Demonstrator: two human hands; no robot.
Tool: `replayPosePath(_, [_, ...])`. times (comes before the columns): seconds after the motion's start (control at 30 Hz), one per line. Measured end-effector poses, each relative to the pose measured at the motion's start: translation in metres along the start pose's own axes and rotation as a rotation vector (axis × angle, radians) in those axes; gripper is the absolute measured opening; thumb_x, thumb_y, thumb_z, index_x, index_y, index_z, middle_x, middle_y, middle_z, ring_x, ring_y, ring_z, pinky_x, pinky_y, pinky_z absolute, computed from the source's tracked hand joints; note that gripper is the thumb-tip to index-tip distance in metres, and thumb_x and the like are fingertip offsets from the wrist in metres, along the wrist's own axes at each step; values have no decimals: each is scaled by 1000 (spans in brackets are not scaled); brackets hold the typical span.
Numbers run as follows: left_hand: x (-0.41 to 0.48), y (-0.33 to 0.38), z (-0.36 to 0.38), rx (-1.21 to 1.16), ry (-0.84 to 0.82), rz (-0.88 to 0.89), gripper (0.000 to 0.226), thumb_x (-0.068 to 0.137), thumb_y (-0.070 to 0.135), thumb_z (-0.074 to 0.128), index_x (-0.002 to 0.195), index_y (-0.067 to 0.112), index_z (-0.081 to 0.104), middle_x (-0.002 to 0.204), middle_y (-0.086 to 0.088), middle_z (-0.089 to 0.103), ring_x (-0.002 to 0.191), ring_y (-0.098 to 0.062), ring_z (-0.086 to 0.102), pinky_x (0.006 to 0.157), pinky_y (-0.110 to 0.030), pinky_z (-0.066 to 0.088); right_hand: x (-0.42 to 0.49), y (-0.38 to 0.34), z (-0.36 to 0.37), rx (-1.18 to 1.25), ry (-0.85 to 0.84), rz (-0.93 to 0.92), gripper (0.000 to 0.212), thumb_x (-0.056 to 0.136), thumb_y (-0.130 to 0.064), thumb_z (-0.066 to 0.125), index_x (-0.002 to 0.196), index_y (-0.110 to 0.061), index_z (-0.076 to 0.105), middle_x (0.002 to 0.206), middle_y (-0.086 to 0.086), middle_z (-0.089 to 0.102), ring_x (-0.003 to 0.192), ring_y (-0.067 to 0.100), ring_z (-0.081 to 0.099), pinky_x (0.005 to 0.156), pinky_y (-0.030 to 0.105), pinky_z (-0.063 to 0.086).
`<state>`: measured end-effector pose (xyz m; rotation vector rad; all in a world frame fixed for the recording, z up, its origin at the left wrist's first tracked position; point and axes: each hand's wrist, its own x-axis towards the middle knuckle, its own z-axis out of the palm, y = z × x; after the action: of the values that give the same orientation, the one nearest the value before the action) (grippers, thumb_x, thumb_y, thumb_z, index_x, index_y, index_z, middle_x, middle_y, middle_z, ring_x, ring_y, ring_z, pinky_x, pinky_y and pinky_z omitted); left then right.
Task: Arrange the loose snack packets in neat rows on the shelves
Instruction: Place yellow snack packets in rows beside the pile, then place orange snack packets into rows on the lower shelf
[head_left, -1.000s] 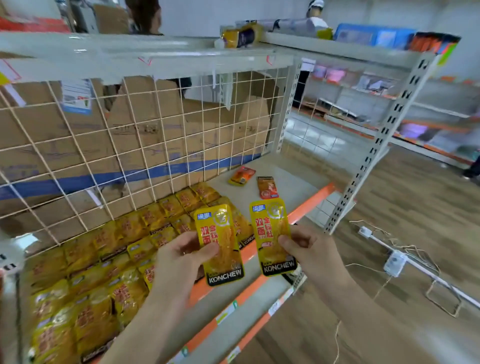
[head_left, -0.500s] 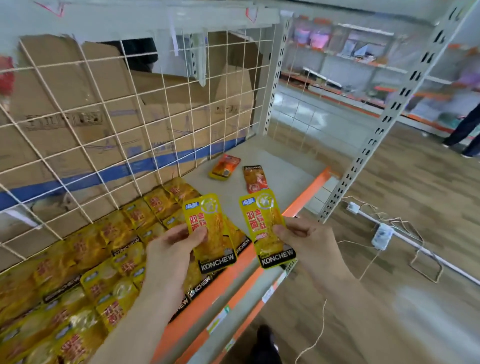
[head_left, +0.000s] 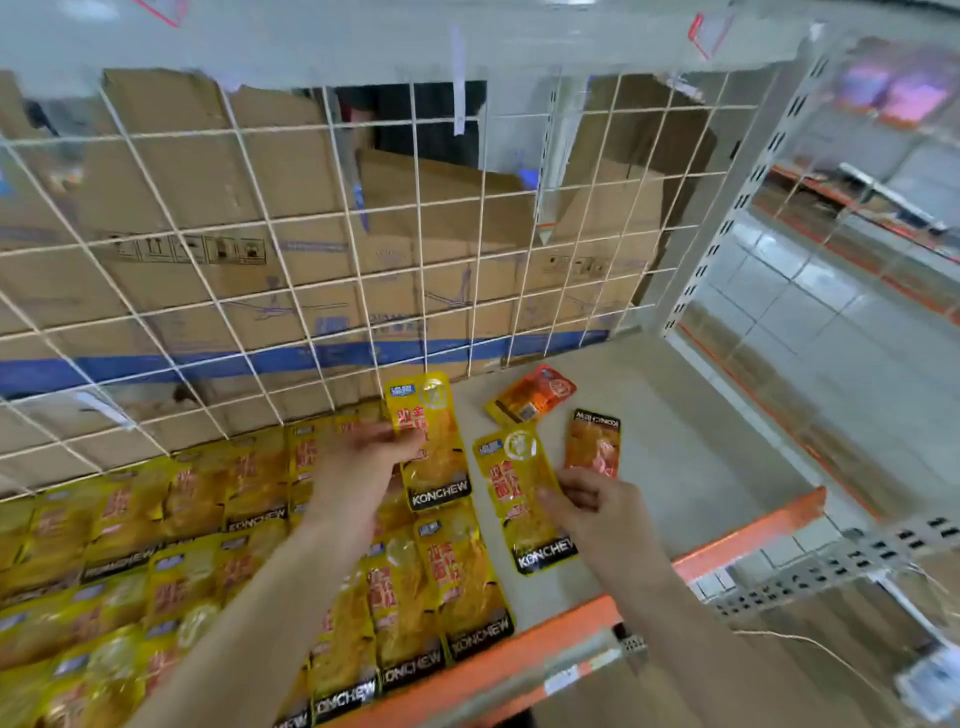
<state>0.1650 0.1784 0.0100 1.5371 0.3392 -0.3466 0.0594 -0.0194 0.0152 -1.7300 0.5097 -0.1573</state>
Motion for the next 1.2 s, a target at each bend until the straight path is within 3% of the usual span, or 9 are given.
replayPosePath(0.1, [20,6,23,49,72,31,7,81,21,82,84,24,75,93,-4,78,95,-26,69,84,-38,50,17,7,-9,-29,-86,4,28,86,-4,73,74,-29,71,67,-12,71,62,-3,63,62,12,47])
replayPosePath(0.23, [53,0,44,205,180,44,11,78,28,84,80,31,74,91,1,76,94,-23,71,93,-45,56,35,18,-14,2,-124,63,22,87,-7,73,77,-26,73,72,-7,74,66,5,65,65,20,50])
replayPosePath(0.33, [71,-4,56,292,237,115,17,78,24,84,69,31,71,72,7,73,77,-18,67,73,-33,56,46,27,-14,8,-139,84,25,86,-6,73,75,-28,72,73,-7,75,70,9,68,72,31,55])
replayPosePath(0.4, [76,-6,62,348,238,168,10,79,23,84,78,27,75,73,5,74,67,-15,61,60,-25,47,51,31,-12,8,-148,96,24,86,-8,74,73,-28,73,76,-5,76,74,12,70,76,37,56])
replayPosePath(0.53, [75,-5,72,615,233,256,34,82,30,82,109,10,76,98,-4,76,83,-11,64,79,-23,47,56,38,-5,-22,-191,65,25,87,-11,73,73,-31,72,75,-9,75,73,10,70,74,37,57])
replayPosePath(0.73, [80,-8,70,932,275,281,44,83,49,75,65,11,65,61,-2,58,65,-20,59,59,-29,37,59,46,4,-73,-234,25,21,89,-11,70,107,-20,68,60,0,66,49,5,55,47,20,40])
replayPosePath(0.9, [74,-5,61,1006,245,372,59,85,52,72,49,14,46,47,-2,45,47,-18,43,49,-30,33,64,45,10,-210,-239,-59,36,90,-16,70,123,-26,60,67,3,68,54,6,56,53,21,45])
replayPosePath(1.03, [61,-11,43,969,247,491,40,92,46,66,72,12,68,64,-1,63,61,-19,60,58,-33,51,64,41,16,-272,-266,-140,30,94,-24,65,124,-23,58,53,-3,59,48,8,50,53,21,39])
replayPosePath(1.2, [27,-40,22,1160,319,687,27,96,44,56,98,23,72,101,2,69,90,-22,66,74,-35,55,67,36,16,-474,-277,-193,40,96,-33,60,134,-25,52,66,-5,61,70,11,56,60,25,38])
